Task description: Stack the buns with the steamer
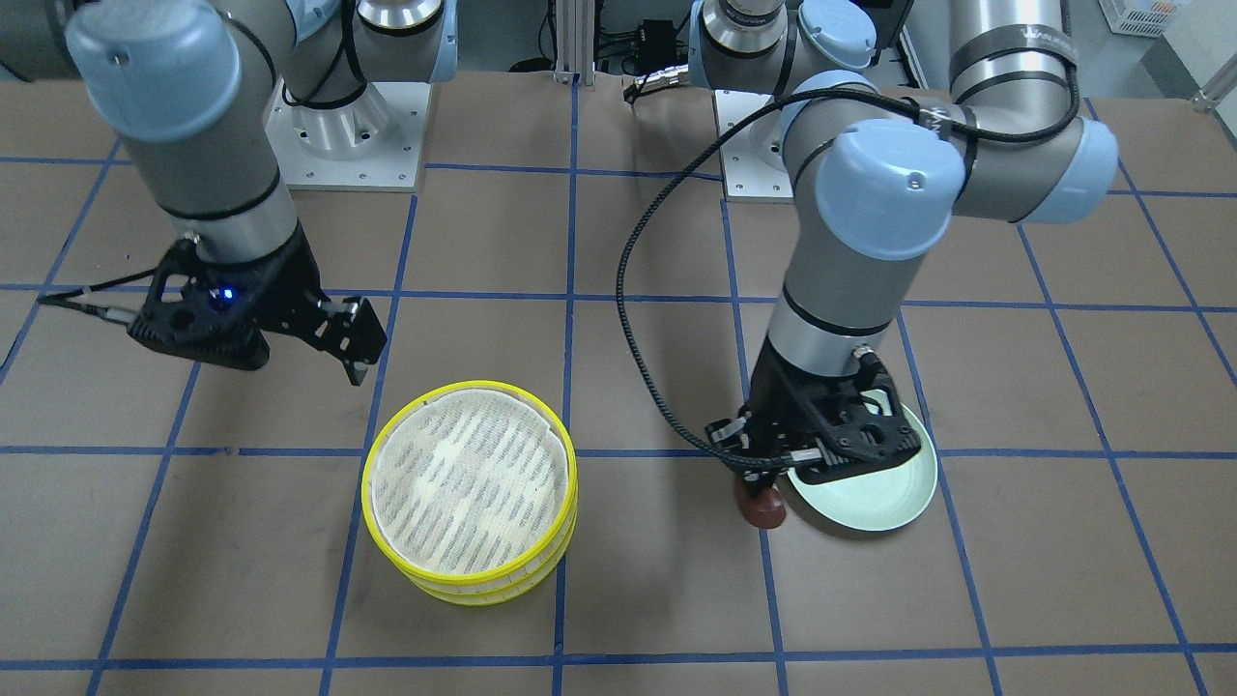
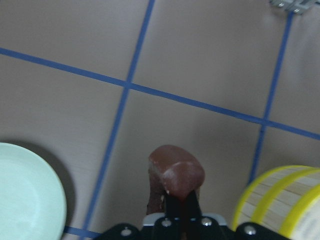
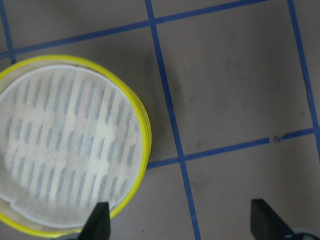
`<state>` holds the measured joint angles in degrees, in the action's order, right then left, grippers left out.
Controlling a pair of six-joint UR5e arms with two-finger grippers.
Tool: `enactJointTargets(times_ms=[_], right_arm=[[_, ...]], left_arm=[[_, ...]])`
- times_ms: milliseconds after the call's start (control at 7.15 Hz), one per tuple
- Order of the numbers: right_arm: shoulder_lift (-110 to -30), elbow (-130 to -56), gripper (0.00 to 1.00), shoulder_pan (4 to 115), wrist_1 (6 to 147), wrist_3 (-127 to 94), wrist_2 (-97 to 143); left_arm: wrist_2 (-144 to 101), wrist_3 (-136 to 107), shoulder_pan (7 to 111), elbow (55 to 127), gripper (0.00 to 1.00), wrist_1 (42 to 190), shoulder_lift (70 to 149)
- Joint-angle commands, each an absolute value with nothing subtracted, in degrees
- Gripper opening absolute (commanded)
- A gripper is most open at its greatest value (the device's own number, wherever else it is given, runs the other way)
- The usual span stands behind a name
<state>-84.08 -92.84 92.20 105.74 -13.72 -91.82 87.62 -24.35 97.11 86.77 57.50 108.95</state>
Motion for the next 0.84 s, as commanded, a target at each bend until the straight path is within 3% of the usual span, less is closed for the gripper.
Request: enactJointTargets(times_ms=[0,559,699], right_arm=[[-90.3,-92.8,1.0,92.2,101.1,-13.5,-91.7],[-91.1,-91.8,1.0,92.2,99.1,-10.2,-91.2],[-91.1,-91.6,1.0,92.3,97.8,-9.9,-89.8]], left_arm=[[79.9,-39.1,102.3,86.8,0.0,50.8,110.0],[73.6,-47.5,108.2,88.3,0.0,45.8,114.5],[73.7,-47.5,108.4,88.4,0.16,45.6,115.7]])
